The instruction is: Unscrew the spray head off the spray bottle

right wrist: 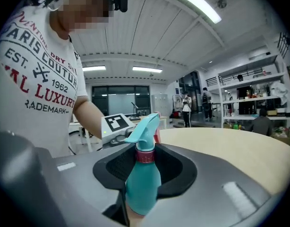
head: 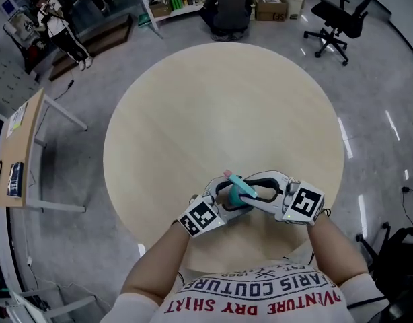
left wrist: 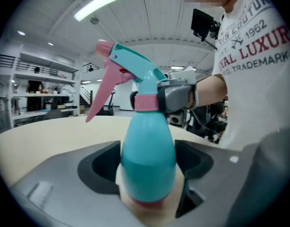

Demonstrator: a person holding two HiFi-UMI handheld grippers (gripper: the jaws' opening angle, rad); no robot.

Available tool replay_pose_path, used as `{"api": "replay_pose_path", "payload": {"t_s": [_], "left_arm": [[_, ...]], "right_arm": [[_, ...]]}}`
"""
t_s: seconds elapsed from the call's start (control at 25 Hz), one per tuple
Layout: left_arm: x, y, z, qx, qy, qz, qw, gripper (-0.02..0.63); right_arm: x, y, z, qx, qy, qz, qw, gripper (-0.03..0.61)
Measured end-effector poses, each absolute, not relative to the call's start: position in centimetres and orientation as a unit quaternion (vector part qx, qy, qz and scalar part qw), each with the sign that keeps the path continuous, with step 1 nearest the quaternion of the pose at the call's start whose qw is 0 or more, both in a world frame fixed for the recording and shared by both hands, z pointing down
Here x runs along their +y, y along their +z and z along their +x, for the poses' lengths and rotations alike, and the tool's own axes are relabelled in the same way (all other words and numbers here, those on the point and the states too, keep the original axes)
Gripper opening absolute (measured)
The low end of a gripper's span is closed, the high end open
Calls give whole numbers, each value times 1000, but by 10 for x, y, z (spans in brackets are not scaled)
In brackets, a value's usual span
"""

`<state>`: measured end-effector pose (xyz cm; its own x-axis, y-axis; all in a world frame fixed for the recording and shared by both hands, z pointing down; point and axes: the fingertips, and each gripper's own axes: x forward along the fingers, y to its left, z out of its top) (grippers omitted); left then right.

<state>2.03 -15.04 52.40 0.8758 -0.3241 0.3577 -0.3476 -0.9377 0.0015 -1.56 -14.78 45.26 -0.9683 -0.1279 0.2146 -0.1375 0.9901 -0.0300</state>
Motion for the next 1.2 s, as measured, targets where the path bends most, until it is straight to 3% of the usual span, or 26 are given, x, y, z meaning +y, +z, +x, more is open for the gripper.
{"api": "replay_pose_path", "payload": {"t_s": [0.28,0.4,0.48,0.8,0.96,1.2], "left_arm": [[-150,524,19,-146,188,971,32,353],[-157,522,17,-202,177,963,33,353],[-164,522,12,-266,167,949,41,353],[-182,523,2,-464,164,866,83,353],[-180,521,-1,-481,168,856,88,353],[-174,521,8,-418,166,890,74,353]], "right_arm": [[-150,453,-18,-992,30,46,109,132],[-151,454,-15,-991,53,76,98,249],[-153,451,-10,-987,75,122,74,268],[-163,450,-12,-964,54,251,66,233],[-165,451,-21,-959,28,268,89,137],[-160,449,-16,-968,14,229,96,130]]}}
